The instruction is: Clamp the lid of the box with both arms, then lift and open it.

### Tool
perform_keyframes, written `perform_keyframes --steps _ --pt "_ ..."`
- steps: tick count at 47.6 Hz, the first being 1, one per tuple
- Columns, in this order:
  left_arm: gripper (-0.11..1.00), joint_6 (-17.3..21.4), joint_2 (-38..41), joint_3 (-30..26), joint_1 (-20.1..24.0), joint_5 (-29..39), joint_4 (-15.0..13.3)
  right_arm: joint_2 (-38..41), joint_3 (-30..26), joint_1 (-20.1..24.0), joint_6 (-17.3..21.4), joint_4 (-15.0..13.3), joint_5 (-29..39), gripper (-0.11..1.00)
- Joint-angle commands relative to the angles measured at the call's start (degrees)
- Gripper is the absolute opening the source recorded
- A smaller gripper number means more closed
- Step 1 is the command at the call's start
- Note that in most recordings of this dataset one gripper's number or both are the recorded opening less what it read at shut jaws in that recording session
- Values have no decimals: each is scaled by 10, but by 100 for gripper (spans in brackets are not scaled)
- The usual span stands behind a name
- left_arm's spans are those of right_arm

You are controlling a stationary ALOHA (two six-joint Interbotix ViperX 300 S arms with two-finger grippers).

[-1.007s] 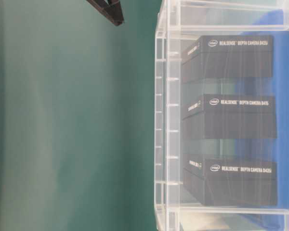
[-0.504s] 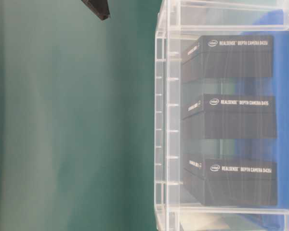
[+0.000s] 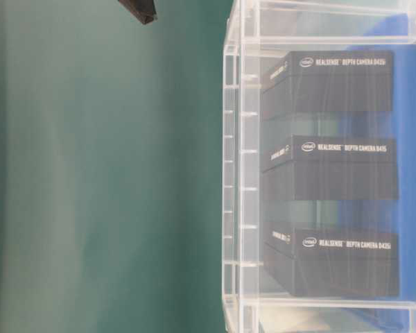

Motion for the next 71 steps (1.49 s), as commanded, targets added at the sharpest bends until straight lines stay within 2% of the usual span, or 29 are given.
perform_keyframes --steps 1,31,71 --pt "-1 0 0 -8 -1 -3 -1 0 -7 2 0 2 -3 0" --pt "-1 -1 -1 -9 -1 5 -1 0 -7 19 2 4 -2 0" --pt "-1 0 3 -11 10 5 -2 1 -7 20 0 5 11 0"
